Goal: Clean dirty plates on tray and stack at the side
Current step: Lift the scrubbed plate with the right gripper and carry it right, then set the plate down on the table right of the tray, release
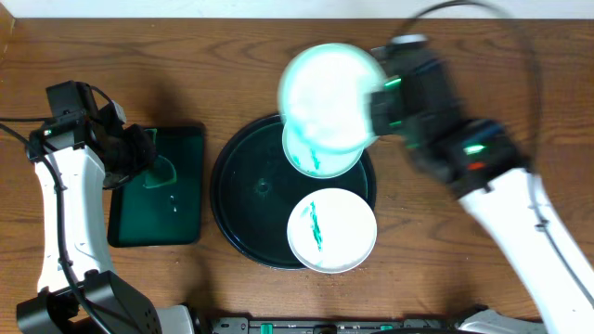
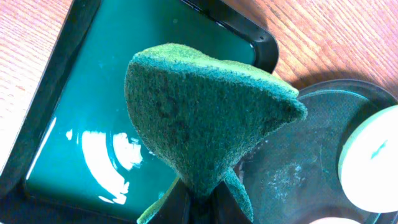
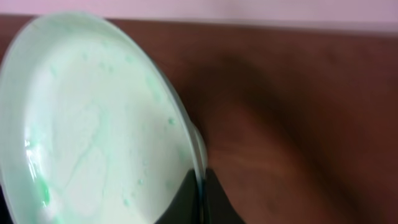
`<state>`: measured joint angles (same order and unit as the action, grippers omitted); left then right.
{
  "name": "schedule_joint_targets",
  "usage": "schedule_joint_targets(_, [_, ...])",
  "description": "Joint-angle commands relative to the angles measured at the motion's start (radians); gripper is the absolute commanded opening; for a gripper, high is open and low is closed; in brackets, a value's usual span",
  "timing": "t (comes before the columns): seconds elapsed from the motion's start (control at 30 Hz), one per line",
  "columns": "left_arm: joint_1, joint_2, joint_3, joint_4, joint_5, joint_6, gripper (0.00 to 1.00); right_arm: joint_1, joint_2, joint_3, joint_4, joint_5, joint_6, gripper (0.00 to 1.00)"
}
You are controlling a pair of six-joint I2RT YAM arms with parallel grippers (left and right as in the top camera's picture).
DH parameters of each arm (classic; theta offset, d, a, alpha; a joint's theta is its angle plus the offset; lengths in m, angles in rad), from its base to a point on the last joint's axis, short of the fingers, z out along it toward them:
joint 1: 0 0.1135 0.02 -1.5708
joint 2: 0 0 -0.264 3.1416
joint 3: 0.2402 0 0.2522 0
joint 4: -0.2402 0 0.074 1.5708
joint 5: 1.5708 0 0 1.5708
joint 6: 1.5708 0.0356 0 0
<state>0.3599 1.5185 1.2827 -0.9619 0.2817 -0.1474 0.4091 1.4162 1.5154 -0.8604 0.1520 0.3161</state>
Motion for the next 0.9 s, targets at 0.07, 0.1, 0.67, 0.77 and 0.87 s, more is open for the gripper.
schedule_joint_targets(0.07, [0.003,-0.003,0.013,0.001,-0.003,0.020,0.08,-0.334,-0.028,0.003,-0.159,-0.206,0.065,0.01])
schedule_joint_targets(0.1, [0.003,-0.003,0.013,0.001,-0.003,0.020,0.07,-0.370,-0.025,-0.004,-0.177,-0.206,0.065,0.01])
schedule_joint_targets(0.67, [0.003,-0.003,0.013,0.002,-0.003,0.050,0.07,-0.643,0.060,-0.634,0.258,-0.282,-0.011,0.01])
schedule_joint_targets(0.77, [0.003,-0.003,0.013,0.002,-0.003,0.050,0.08,-0.644,0.111,-0.681,0.338,-0.270,-0.011,0.01])
schedule_joint_targets(0.87, [0.003,-0.003,0.013,0.002,-0.003,0.050,0.07,-0.644,0.160,-0.685,0.366,-0.269,-0.011,0.15])
